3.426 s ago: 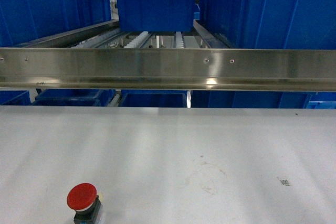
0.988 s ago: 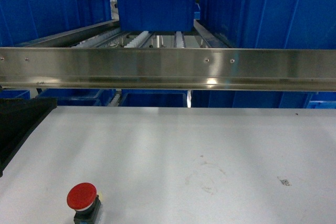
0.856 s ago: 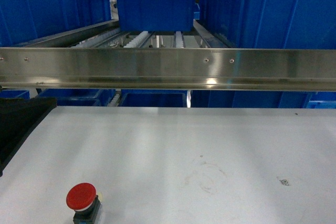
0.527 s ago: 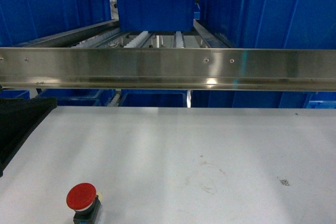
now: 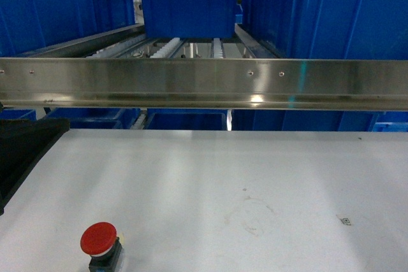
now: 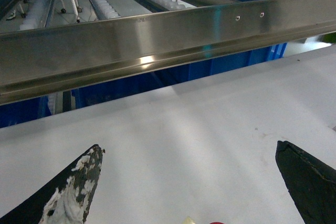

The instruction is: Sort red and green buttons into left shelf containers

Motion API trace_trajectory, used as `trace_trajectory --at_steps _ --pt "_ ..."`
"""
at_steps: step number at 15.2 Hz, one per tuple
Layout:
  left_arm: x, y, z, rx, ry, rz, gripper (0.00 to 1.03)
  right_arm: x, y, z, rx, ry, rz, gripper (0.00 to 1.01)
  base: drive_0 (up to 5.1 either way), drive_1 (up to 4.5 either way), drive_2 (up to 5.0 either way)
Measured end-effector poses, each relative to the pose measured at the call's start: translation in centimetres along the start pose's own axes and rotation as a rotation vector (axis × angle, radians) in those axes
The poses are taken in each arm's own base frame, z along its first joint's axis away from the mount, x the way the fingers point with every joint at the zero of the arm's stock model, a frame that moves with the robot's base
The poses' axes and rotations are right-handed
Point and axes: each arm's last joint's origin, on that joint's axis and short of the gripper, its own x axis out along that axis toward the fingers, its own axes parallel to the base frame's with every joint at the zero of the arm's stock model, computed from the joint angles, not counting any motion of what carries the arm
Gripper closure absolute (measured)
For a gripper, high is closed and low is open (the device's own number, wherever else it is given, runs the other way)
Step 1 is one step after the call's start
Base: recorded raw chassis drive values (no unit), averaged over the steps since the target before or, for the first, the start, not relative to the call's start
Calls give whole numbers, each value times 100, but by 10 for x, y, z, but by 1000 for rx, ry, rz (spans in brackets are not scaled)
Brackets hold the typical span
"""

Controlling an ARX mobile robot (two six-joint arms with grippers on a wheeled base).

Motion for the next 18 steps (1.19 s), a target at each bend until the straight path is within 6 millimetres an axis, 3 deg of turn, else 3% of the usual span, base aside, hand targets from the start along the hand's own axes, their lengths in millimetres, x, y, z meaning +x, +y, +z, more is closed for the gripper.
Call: trace_trajectory --at_steps 8,18 --pt "0 0 0 0 0 0 5 14 -2 -14 -1 29 -22 3 0 0 0" --pt "0 0 0 0 0 0 5 -2 6 -29 -20 44 23 3 0 0 0"
